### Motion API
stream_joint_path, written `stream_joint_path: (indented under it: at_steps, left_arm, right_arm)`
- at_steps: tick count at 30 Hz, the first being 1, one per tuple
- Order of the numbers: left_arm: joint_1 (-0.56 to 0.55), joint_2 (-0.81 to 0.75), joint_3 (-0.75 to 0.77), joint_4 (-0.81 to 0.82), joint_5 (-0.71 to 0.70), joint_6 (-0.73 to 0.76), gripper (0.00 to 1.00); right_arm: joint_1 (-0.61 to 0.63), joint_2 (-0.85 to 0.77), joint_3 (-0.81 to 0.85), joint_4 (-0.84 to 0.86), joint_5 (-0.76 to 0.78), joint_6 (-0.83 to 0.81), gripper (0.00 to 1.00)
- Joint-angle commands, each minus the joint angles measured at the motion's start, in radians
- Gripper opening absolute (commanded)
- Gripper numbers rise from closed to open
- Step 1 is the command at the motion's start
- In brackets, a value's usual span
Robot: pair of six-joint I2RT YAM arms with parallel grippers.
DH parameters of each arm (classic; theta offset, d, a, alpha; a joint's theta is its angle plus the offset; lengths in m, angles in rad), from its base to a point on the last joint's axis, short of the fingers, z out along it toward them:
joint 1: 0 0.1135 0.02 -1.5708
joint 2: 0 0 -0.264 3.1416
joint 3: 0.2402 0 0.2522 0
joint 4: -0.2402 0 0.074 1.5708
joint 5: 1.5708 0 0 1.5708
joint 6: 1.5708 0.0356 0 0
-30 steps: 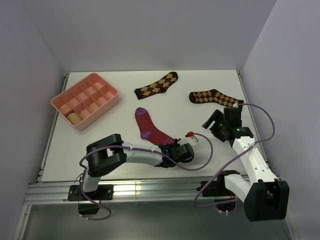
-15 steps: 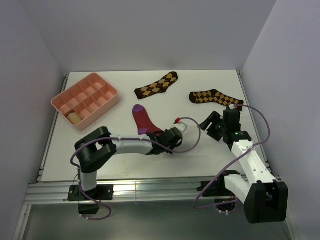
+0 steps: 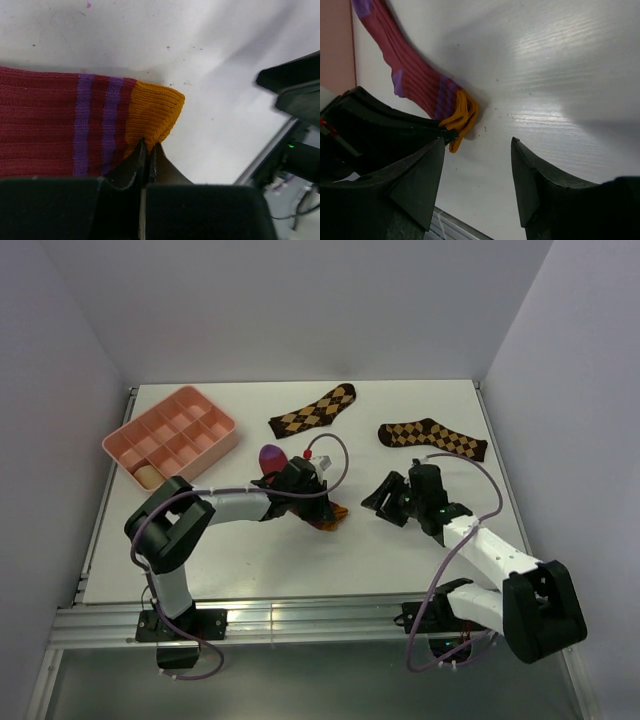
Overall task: Roll the socks
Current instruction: Roll the sock at the center of the board.
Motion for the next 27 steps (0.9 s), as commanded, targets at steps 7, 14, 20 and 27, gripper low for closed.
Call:
stream_joint_path:
  at_steps: [7, 14, 20, 27]
  left_arm:
    - [0.096, -0.003, -0.055, 0.157, 0.187, -0.153, 0.01]
    - [0.096, 0.002, -0.062, 0.153, 0.167, -0.141, 0.01]
    - [0.096, 0.002, -0.061, 0.143, 0.152, -0.129, 0.01]
    - [0.096, 0.004, -0.063, 0.14, 0.131, -0.12, 0.01]
  right_arm:
    - [0.148, 0.174, 0.025, 0.183, 0.034, 0.153, 0.61]
    - [0.196, 0.28, 0.062, 0.244, 0.062, 0.231, 0.65]
    - [0.228, 0.351, 0.116, 0.24, 0.095, 0.283, 0.7]
    - [0.248, 0.405, 0.16, 0.231, 0.1, 0.32, 0.69]
